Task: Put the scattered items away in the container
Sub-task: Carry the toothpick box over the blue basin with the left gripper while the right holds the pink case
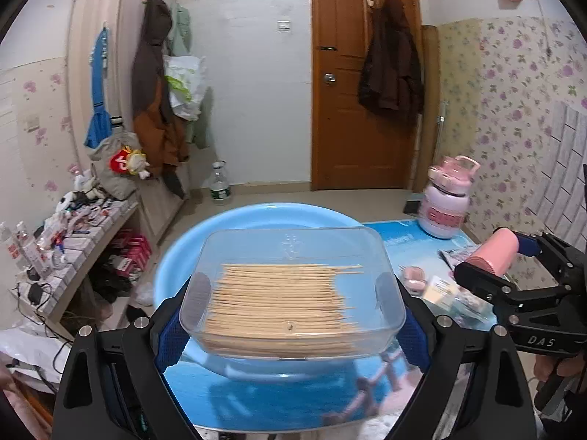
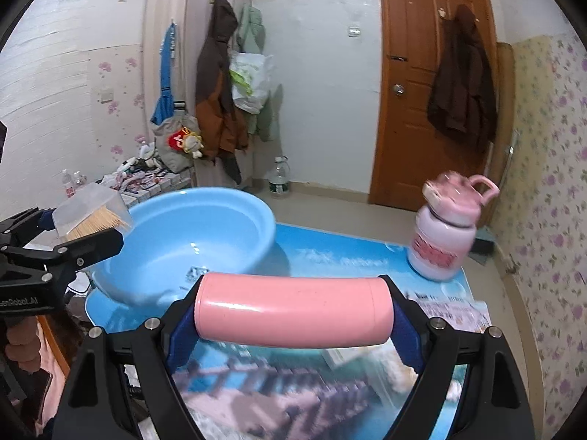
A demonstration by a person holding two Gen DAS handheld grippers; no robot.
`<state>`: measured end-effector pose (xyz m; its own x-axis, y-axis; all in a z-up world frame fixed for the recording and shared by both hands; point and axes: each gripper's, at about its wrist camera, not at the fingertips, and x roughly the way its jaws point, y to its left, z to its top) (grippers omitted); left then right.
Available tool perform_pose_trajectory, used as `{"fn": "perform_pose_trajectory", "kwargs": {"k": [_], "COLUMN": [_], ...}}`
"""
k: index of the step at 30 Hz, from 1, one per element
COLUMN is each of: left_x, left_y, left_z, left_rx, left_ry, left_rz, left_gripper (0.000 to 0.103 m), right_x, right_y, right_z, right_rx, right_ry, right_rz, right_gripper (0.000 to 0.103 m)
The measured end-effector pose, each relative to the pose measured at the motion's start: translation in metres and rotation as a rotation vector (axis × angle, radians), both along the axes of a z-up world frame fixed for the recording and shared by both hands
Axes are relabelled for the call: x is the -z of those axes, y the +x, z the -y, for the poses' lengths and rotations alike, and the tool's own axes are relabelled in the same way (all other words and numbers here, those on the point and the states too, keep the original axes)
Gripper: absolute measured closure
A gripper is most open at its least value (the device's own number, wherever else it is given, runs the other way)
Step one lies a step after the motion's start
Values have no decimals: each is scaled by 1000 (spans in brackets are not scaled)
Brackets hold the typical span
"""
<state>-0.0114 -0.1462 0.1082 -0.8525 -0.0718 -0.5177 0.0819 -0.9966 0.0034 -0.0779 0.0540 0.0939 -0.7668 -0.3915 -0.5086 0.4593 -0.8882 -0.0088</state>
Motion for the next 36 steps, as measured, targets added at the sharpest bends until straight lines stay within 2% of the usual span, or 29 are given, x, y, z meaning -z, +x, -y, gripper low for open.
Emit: {"fn": "perform_pose_trajectory", "kwargs": {"k": [8,14,27,36], "left_x": [-14,-15,4,29], "left_y": [-6,-10,-26,-48], "left_z": [38,48,53,53], "left_rx": [-57,-86,-97,-101], "left_ry": [34,21,34,44], "left_rz": [1,8,46,101], "left_gripper": [11,11,11,11], "right_x": [-16,-22,-17,-14], "right_y": [-6,-12,-28,-53], "right_z": [40,63,90,100], "right_rx": [-81,-107,-127,-104], "right_ry": [6,28,42,50], "right_rz": [-2,-5,26,41], "right_gripper": [15,15,15,15]}}
